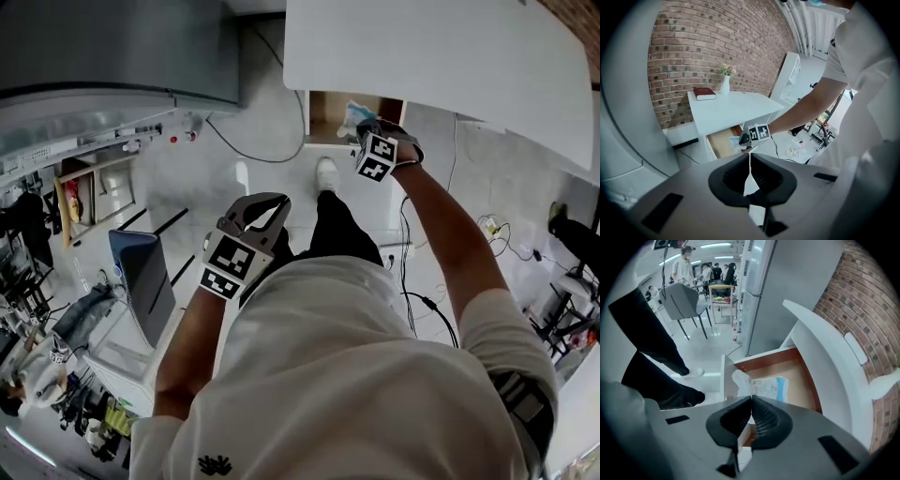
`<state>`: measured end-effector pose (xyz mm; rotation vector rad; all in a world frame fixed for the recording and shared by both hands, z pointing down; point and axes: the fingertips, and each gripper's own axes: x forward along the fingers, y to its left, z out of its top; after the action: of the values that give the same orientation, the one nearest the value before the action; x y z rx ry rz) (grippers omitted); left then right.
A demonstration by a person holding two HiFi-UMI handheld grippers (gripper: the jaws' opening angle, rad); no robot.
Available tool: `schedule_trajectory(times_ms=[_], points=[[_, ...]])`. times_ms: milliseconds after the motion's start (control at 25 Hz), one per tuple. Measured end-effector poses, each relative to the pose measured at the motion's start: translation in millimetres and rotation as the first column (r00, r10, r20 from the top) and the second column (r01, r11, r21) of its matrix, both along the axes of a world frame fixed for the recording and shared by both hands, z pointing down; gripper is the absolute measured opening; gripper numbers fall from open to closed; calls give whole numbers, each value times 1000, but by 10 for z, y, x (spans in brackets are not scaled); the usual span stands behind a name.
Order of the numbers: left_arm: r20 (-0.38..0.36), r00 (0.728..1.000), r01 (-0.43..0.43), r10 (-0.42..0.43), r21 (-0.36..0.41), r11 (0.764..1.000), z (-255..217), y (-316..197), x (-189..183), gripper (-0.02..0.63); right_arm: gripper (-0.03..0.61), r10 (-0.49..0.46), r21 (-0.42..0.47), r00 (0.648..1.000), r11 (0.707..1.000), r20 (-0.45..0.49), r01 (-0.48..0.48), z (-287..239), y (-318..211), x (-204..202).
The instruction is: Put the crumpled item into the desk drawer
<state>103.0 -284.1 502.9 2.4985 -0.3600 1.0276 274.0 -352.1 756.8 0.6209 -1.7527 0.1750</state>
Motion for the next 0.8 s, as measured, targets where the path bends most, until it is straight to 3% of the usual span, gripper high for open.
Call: schedule_trajectory(times_ms=[800], points=[[80,990,122,-115,-80,989,533,-193,78,29,30,-135,-112,989,986,-60,128,1412,-461,209]])
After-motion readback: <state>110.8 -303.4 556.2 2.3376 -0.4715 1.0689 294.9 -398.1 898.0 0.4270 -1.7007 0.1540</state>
